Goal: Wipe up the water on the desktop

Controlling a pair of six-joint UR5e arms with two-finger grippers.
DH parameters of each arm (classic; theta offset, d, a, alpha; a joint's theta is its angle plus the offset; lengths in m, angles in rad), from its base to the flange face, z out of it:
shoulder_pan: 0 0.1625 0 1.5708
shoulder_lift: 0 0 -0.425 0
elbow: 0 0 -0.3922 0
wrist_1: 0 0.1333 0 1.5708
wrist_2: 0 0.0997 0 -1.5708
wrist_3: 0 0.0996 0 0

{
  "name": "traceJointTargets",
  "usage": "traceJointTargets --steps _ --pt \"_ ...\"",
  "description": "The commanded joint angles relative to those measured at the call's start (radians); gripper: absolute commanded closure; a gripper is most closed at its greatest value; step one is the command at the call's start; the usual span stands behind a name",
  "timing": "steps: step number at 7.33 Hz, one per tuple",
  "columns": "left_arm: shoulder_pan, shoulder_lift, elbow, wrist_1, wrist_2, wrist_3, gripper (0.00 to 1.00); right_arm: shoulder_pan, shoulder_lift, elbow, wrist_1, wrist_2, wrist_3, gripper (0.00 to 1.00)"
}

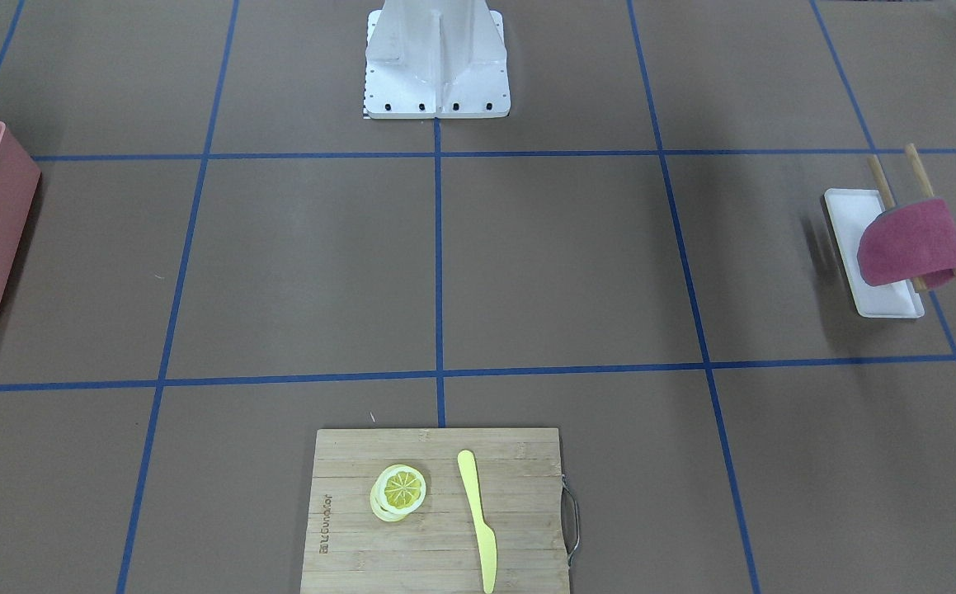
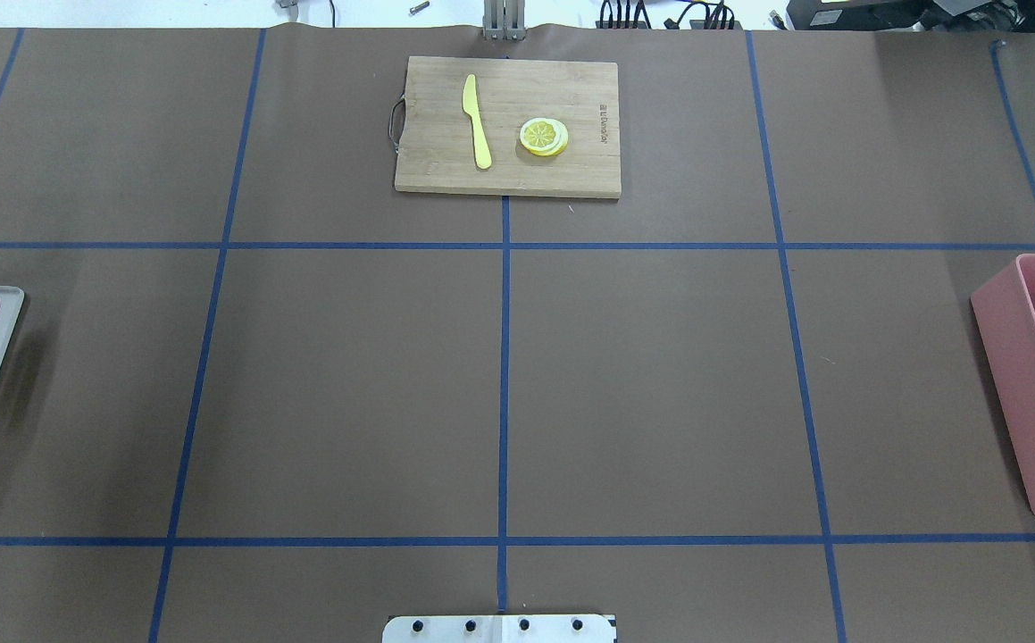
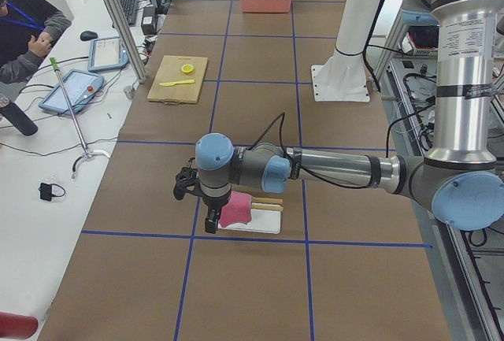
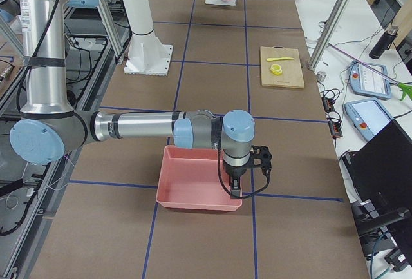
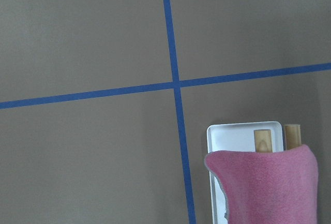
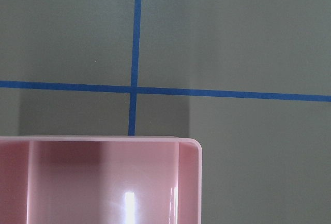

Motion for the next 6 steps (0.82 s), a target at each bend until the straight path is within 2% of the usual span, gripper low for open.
traceJointTargets --steps 1,4,6 --pt "0.0 0.004 -0.018 -0.002 0.0 0.001 0.02 -0.039 0.0 0.004 0.008 0.0 -0.003 0.0" --pt "0.0 0.012 -0.053 -0.002 0.002 0.001 0.02 -0.046 -0.011 -0.003 0.123 -0.008 -0.003 0.0" --pt "0.0 0.0 -0.052 -0.004 0.0 -0.001 0.02 -0.044 -0.008 0.006 0.136 -0.009 0.002 0.0"
